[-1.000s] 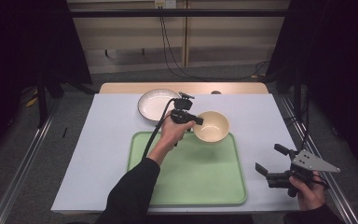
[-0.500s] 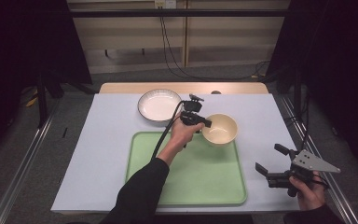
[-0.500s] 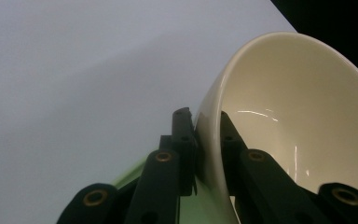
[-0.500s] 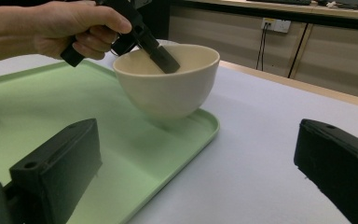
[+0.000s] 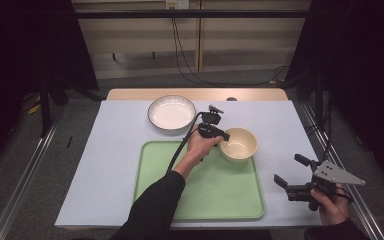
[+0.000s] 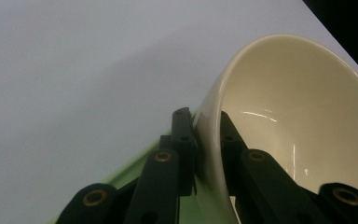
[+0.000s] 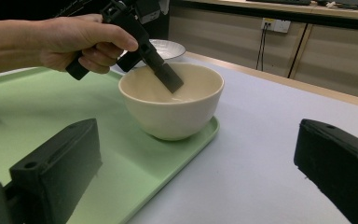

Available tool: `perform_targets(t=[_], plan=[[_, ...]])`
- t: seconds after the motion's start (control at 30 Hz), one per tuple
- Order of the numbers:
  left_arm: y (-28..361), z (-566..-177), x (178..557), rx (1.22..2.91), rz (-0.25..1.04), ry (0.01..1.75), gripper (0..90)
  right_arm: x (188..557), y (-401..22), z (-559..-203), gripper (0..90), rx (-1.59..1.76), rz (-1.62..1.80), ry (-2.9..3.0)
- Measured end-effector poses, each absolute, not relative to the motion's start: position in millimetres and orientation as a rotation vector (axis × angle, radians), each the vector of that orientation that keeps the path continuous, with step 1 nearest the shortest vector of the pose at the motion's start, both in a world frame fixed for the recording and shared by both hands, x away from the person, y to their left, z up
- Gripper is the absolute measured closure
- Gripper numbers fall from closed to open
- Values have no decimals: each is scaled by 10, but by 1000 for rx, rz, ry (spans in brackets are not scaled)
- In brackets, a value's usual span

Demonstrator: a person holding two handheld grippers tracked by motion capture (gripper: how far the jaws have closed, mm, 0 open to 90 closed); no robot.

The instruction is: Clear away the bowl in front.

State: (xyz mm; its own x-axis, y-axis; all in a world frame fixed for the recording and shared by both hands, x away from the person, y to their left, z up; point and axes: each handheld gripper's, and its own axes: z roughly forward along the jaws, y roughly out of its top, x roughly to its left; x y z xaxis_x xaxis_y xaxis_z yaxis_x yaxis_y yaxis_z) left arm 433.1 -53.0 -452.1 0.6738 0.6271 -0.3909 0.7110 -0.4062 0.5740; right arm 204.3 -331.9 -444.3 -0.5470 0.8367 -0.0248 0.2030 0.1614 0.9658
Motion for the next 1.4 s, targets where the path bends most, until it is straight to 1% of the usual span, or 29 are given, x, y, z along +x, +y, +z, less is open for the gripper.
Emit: perform_targets(t=[0.07,0.2,0.3,0.47,0.67,0.77,0.87,0.93,0.97,1.0,1.03,1.07,1.1,1.2,1.37,1.4], plan=[[-532,-4530,4334,2170,-152,1011,824,2043,-3320,-4444,4,984,1411,1863],[-541,-4537,4334,2155,-155,1014,819,2042,-3322,-4443,4,985,1410,1863],[-563,-4531,4311,2149,-124,1021,820,2042,-3322,-4442,4,983,1411,1864],[-554,-4543,4317,2137,-137,1028,815,2042,-3322,-4443,4,984,1411,1864],[-535,-4563,4315,2121,-155,1028,794,2039,-3322,-4442,4,987,1411,1866],[-530,-4550,4318,2131,-144,992,790,2043,-3320,-4443,4,983,1410,1866],[-533,-4550,4308,2123,-132,974,763,2042,-3324,-4441,4,981,1411,1866],[-538,-4549,4301,2115,-124,979,710,2042,-3325,-4441,4,981,1411,1863],[-537,-4546,4297,2123,-111,972,710,2042,-3325,-4441,4,981,1411,1863],[-546,-4538,4277,2111,-69,951,657,2041,-3324,-4441,4,984,1409,1866],[-555,-4530,4258,2096,-58,942,633,2040,-3322,-4442,4,984,1411,1868],[-555,-4530,4258,2096,-58,942,614,2040,-3322,-4442,4,984,1411,1868],[-566,-4522,4241,2102,-51,922,614,2041,-3324,-4443,4,987,1402,1870],[-585,-4525,4232,2120,-29,901,545,2044,-3322,-4443,4,986,1412,1869],[-565,-4529,4233,2106,33,890,367,2042,-3323,-4443,4,982,1415,1869],[-557,-4520,4234,2104,46,896,310,2043,-3323,-4444,4,982,1414,1869]])
